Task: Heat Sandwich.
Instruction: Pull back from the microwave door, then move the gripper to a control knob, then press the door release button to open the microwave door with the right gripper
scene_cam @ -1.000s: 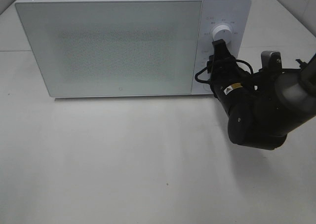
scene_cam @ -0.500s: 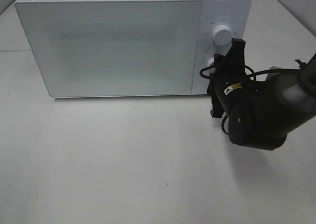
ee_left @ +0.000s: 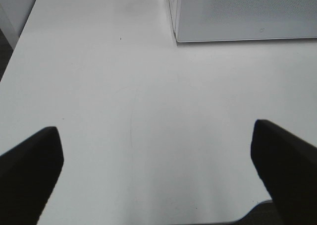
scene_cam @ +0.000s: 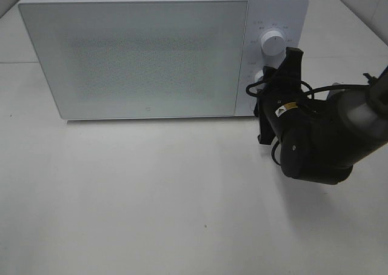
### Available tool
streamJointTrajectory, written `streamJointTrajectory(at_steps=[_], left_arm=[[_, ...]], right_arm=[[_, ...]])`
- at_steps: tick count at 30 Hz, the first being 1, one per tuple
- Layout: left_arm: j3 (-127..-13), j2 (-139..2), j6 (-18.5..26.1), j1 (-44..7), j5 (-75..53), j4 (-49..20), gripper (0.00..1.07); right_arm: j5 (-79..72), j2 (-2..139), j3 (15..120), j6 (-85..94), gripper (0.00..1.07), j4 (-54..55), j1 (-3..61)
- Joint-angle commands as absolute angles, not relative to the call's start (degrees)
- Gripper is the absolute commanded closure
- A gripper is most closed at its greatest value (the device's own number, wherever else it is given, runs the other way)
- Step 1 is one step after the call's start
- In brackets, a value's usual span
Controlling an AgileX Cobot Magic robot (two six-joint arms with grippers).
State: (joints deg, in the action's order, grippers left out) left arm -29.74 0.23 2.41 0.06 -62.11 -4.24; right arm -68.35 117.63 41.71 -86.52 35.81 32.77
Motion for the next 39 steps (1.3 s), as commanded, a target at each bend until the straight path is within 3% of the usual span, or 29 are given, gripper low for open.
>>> streamJointTrajectory(at_steps=[1, 6, 9, 12, 14, 18, 39], left_arm=[[-29.6, 1.2, 2.1, 0.0, -61.4, -4.5, 0.09], [-29.6, 1.2, 2.1, 0.0, -61.4, -4.5, 0.09], [-29.6, 1.2, 2.1, 0.0, -61.4, -4.5, 0.09], [-29.6, 1.2, 2.1, 0.0, -61.4, -4.5, 0.09], [-29.6, 1.2, 2.1, 0.0, -61.4, -4.5, 0.09], [-29.6, 1.2, 2.1, 0.0, -61.4, -4.5, 0.09], [-29.6, 1.2, 2.1, 0.0, -61.4, -4.5, 0.09]], right_arm=[[-69.9, 117.3, 42.6, -85.3, 0.85, 31.1, 32.6], [-70.1, 117.3, 42.6, -85.3, 0.76, 30.9, 32.6], [-70.9, 117.3, 42.6, -85.3, 0.60, 30.9, 32.6], [-70.9, 117.3, 42.6, -85.3, 0.53, 30.9, 32.6], [-70.9, 117.3, 42.6, -85.3, 0.41, 30.9, 32.6], [-70.9, 117.3, 42.6, -85.2, 0.29, 30.9, 32.6], [-64.6, 112.5, 39.2, -80.6, 0.31, 25.7, 32.6]])
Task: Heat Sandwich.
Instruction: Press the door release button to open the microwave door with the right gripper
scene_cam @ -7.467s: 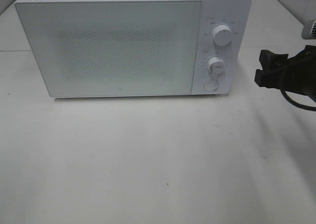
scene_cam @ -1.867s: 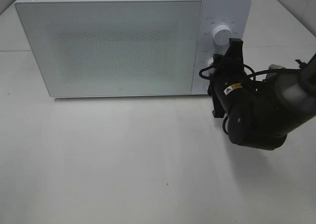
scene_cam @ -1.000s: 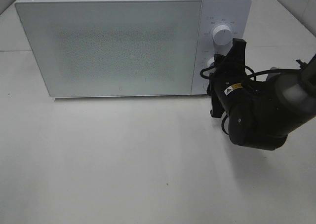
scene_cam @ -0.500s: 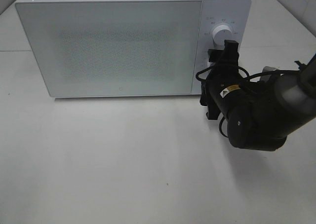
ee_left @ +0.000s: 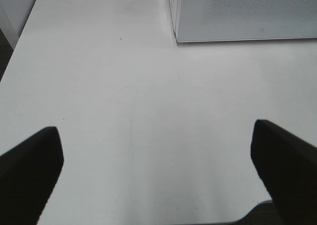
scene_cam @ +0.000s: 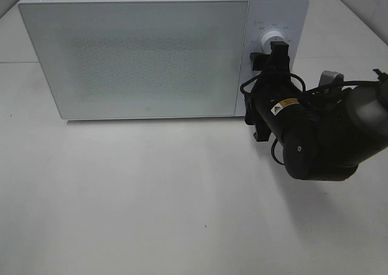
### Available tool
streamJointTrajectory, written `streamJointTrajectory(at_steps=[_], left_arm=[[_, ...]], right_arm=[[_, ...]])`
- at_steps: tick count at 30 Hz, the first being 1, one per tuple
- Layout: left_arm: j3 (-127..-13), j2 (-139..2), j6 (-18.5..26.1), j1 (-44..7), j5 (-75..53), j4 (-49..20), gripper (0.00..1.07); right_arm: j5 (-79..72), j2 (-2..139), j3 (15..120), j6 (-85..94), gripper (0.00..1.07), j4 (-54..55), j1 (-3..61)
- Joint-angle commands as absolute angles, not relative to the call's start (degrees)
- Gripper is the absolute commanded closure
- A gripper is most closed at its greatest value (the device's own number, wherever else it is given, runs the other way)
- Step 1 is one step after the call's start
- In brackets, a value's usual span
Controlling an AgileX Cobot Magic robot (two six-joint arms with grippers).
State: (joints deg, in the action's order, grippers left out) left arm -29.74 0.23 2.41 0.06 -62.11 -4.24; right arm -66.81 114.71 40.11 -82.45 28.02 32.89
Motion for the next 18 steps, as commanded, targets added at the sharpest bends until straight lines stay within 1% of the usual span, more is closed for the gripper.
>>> streamJointTrajectory(at_steps=[1, 6, 11, 13, 16, 18], left_arm=[[-29.6, 1.2, 2.1, 0.0, -61.4, -4.5, 0.09], [-29.6, 1.2, 2.1, 0.0, -61.4, -4.5, 0.09], [-29.6, 1.2, 2.1, 0.0, -61.4, -4.5, 0.09], [-29.6, 1.2, 2.1, 0.0, -61.4, -4.5, 0.09], [-29.6, 1.2, 2.1, 0.0, -61.4, -4.5, 0.09], [-29.6, 1.2, 2.1, 0.0, -61.4, -4.5, 0.09]], right_arm=[[-63.9, 112.0, 38.8, -79.8, 0.31, 25.5, 32.6], [-59.1, 108.5, 36.2, -75.2, 0.31, 24.4, 32.6], [-50.9, 103.9, 34.1, -67.5, 0.31, 22.6, 32.6], [-44.6, 101.0, 33.3, -61.6, 0.31, 21.9, 32.6], [-40.2, 98.9, 33.3, -56.8, 0.31, 20.9, 32.6], [-33.7, 95.7, 33.3, -49.9, 0.31, 18.8, 32.6]])
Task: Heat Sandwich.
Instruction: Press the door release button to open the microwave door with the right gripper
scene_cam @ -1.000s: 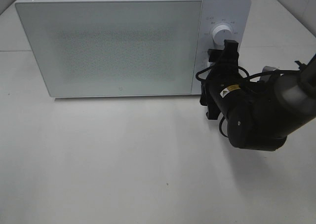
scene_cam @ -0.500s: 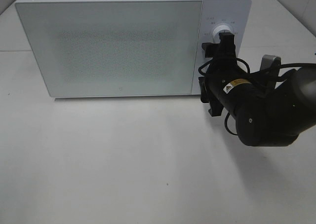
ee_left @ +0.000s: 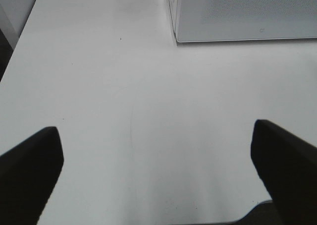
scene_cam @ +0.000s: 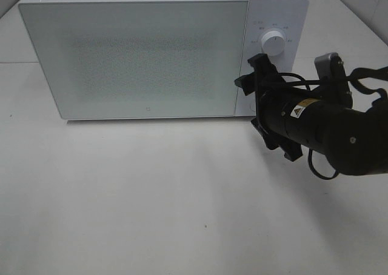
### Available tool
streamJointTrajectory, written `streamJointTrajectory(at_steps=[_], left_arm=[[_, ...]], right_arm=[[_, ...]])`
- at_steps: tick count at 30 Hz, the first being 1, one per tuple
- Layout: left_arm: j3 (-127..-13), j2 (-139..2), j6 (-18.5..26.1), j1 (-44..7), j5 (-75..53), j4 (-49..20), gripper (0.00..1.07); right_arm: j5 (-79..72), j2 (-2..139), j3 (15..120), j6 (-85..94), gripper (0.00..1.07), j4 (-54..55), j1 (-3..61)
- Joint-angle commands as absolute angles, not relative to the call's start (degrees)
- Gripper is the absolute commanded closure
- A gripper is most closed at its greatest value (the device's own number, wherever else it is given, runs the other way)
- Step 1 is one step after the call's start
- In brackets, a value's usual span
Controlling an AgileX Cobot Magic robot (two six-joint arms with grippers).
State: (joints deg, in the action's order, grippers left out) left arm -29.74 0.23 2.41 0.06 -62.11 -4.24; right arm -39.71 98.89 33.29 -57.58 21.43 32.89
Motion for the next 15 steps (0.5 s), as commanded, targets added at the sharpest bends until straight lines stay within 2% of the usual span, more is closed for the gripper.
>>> streamJointTrajectory(at_steps=[1, 15], left_arm=[[-29.6, 1.2, 2.1, 0.0, -61.4, -4.5, 0.09], [-29.6, 1.2, 2.1, 0.0, -61.4, -4.5, 0.09]], right_arm=[[-33.7, 95.7, 33.3, -49.9, 0.31, 18.8, 32.6], [-2.0, 83.4, 33.5, -14.6, 0.31, 15.0, 32.6]])
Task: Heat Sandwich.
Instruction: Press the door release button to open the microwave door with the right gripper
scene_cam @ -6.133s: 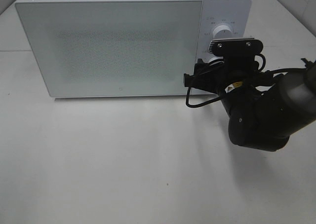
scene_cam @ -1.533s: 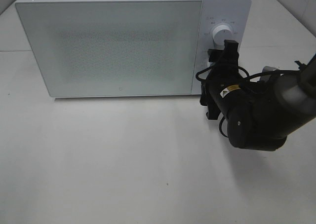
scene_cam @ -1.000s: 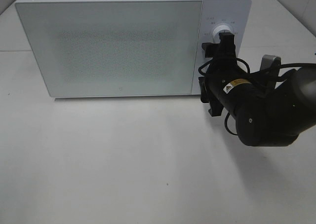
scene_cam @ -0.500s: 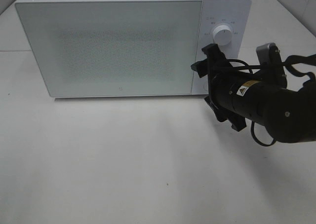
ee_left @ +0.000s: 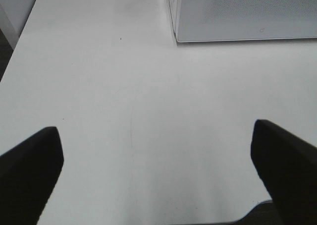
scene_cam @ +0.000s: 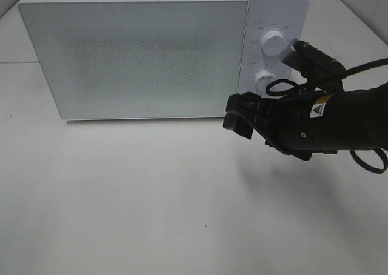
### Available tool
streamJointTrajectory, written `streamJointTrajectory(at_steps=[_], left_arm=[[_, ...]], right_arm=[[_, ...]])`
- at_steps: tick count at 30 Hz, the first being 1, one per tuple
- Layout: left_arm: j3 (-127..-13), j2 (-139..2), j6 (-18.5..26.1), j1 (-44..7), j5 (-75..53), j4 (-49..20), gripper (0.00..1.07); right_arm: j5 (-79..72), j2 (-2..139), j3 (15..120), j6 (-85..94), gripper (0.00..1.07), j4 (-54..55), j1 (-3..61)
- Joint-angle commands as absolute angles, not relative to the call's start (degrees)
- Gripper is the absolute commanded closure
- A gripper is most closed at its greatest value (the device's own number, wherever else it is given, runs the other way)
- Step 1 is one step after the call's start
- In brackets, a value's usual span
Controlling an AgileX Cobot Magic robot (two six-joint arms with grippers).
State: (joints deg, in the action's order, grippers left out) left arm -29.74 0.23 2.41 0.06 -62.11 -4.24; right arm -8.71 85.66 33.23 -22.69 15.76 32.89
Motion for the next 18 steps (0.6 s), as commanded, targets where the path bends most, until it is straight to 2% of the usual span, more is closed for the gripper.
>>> streamJointTrajectory(at_steps=[1, 6, 12, 18], left_arm=[[-29.6, 1.2, 2.1, 0.0, -61.4, -4.5, 0.09], [-29.6, 1.2, 2.1, 0.0, -61.4, -4.5, 0.09], [-29.6, 1.2, 2.1, 0.0, -61.4, -4.5, 0.09], [-29.6, 1.2, 2.1, 0.0, -61.4, -4.5, 0.09]], right_arm=[[0.3, 82.6, 33.5, -12.1, 0.31, 15.0, 32.6], [10.7, 79.1, 33.5, -5.0, 0.31, 12.5, 32.6], [23.7, 72.5, 33.6, -5.0, 0.31, 4.7, 32.6], [33.6, 64.3, 33.6, -5.0, 0.31, 1.3, 32.6]])
